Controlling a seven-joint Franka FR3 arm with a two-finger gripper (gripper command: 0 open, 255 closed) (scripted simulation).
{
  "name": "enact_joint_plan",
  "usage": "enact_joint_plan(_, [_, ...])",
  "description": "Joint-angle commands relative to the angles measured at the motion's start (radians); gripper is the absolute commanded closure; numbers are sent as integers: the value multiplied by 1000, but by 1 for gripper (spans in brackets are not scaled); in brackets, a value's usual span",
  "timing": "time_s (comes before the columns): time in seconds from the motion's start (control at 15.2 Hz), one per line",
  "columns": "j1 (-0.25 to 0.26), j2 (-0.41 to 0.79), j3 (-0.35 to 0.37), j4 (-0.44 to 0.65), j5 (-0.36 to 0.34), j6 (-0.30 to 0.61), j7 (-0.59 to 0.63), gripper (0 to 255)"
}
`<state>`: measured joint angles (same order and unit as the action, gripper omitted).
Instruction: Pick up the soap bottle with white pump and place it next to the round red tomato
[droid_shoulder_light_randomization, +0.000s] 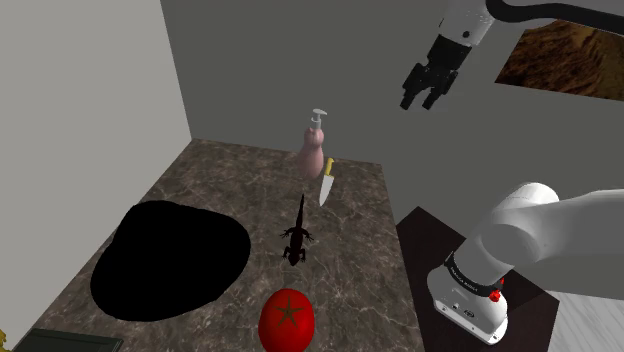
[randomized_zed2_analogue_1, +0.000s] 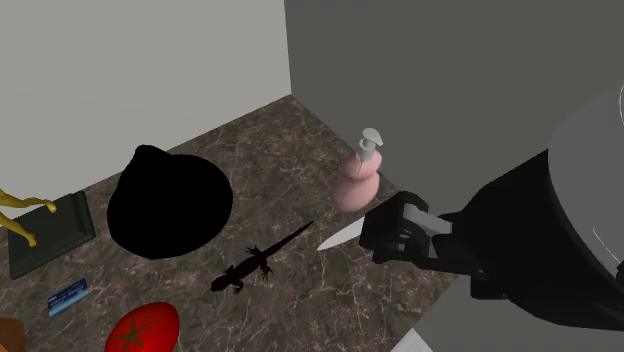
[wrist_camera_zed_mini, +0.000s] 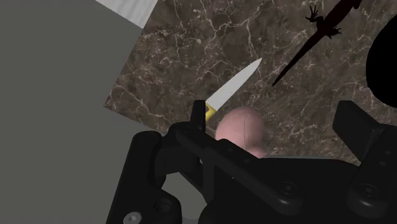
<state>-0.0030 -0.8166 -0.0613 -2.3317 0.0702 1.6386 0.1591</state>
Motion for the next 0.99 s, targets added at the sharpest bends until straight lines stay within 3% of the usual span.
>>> enact_joint_plan(0.0, [0,0,0,0,0,0,0,0])
enact_joint_plan(0.46, [13,289,8,127,2,122,1,0])
enact_joint_plan(0.92, [22,582,13,317,2,184,4,0])
